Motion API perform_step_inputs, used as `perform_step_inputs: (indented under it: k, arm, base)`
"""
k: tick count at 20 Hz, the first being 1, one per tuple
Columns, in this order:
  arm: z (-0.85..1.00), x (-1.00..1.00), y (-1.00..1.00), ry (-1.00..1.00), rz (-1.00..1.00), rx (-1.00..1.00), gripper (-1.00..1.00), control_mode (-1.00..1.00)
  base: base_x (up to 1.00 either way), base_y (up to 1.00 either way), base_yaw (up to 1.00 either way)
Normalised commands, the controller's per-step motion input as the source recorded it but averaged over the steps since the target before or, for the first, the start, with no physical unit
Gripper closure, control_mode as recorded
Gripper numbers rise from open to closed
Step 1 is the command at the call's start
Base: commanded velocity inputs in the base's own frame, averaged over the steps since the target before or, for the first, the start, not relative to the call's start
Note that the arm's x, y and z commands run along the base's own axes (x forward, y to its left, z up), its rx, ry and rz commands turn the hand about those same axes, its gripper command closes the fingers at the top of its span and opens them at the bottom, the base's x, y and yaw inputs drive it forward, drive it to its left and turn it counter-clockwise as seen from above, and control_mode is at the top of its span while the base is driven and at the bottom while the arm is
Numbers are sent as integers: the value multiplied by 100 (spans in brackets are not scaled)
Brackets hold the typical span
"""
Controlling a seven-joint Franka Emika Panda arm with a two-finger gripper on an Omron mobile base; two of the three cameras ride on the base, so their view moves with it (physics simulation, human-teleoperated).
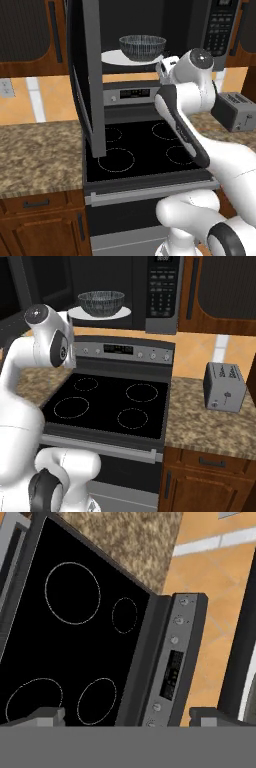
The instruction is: Pick the cucumber from the sink and place it in the bowl. Then pick the bowl and place it in the microwave. Then close the microwave door and press the start button.
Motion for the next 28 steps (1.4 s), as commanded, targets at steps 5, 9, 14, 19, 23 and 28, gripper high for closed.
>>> perform_step_inputs:
  k: [5, 9, 14, 19, 23, 28]
  arm:
    - [-14, -100, 12, 0, 30, -9, -100, -100]
    - [-23, -100, 80, 0, 10, -18, -100, -100]
    - [-22, -100, 42, 0, 5, -18, -100, -100]
    - [-26, -100, 14, 0, 3, -12, -100, -100]
    - [-21, -100, 42, -7, 0, -6, -100, -100]
    - [-37, -100, 43, -6, 0, -7, -100, -100]
  base:
    - [0, 0, 0]
    - [0, 0, 0]
    - [0, 0, 0]
    - [0, 0, 0]
    - [0, 0, 0]
    - [0, 0, 0]
